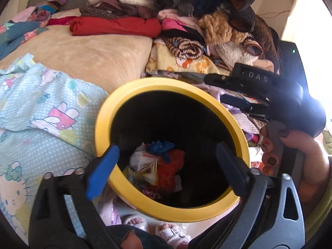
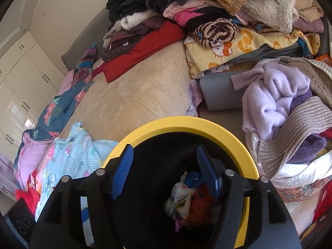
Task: Collect trash
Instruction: 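Open both grippers over the yellow bin to drop the bag and glove, then move both grippers back over the red tube and wrappers on the sheet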
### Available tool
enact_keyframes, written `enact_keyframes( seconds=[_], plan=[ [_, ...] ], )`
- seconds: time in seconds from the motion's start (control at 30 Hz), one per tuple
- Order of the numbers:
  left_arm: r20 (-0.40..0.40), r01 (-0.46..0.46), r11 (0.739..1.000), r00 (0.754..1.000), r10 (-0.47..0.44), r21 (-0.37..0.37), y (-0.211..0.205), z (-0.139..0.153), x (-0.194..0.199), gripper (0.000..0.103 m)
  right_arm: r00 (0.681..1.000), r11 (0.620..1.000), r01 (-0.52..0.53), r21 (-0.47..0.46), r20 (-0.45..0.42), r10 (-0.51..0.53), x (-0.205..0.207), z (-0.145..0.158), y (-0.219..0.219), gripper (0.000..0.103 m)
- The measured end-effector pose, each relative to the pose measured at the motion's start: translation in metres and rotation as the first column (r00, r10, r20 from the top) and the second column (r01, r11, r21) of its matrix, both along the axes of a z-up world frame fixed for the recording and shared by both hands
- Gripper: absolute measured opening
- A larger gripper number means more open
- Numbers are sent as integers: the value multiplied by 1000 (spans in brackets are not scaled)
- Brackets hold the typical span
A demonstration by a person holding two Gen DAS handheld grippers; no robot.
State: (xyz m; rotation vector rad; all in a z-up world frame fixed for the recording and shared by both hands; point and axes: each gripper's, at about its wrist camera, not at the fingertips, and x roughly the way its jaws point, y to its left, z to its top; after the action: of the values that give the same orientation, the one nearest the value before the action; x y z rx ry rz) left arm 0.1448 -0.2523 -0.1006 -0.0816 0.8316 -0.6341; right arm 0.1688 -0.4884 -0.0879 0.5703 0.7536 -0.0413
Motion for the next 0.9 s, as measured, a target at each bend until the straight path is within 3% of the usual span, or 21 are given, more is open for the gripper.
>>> enact_keyframes(
  seconds=[0.23, 0.57, 0.9],
  plan=[
    [36, -68, 998, 997, 68, -3, 21, 15, -4, 92, 997, 998, -40, -39, 70, 43, -2, 15, 14, 70],
    [92, -153, 988, 984, 150, 22, 52, 34, -4, 92, 983, 990, -116, -83, 130, 126, 1, 29, 46, 71],
    [132, -266, 964, 956, 262, 16, 105, 47, -2, 92, 961, 974, -204, -95, 168, 217, 3, 37, 87, 72]
  ],
)
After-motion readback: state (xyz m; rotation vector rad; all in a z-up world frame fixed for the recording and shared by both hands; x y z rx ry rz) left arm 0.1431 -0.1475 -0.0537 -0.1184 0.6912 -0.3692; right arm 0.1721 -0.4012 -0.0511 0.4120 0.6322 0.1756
